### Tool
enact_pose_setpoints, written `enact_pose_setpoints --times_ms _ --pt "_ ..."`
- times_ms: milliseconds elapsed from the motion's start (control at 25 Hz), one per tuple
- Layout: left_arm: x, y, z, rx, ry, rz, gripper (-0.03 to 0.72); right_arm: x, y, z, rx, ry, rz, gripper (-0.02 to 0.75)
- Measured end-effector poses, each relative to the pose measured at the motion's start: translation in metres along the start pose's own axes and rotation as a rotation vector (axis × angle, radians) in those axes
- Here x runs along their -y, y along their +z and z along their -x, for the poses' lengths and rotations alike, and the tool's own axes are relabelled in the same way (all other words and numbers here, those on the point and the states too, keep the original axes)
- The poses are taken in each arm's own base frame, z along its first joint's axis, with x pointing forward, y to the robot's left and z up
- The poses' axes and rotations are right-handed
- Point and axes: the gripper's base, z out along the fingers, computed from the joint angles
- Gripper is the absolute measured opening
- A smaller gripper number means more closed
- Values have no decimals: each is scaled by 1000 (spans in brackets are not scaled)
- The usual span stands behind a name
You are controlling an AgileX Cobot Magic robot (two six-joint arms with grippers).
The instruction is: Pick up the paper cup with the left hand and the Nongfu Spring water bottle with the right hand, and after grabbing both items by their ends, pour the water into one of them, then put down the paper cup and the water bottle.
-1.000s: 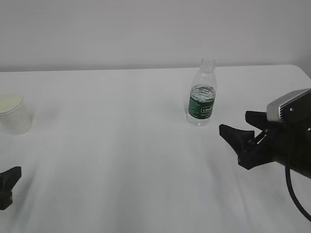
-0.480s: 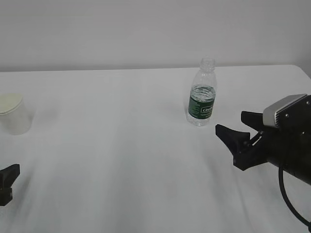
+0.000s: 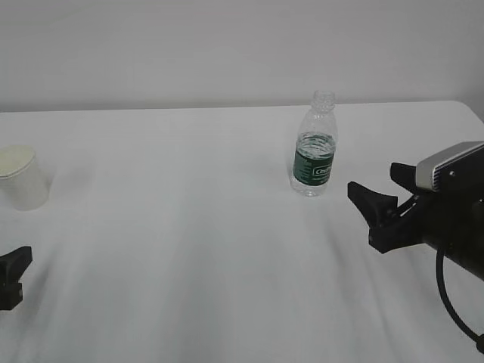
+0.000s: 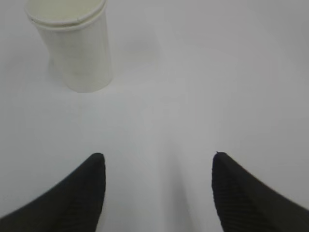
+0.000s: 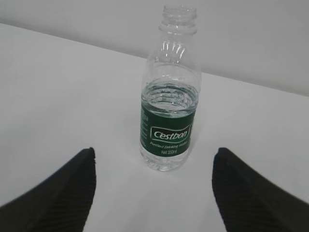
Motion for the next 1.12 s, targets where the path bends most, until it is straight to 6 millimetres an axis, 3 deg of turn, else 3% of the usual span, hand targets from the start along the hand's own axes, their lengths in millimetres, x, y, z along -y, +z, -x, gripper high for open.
enact_pose_setpoints --times_ms 360,1120 --pt "1 8 8 36 5 1 486 -2 6 -23 -77 17 6 572" --pt "1 8 8 36 6 -1 477 1 18 -33 -103 30 -6 584"
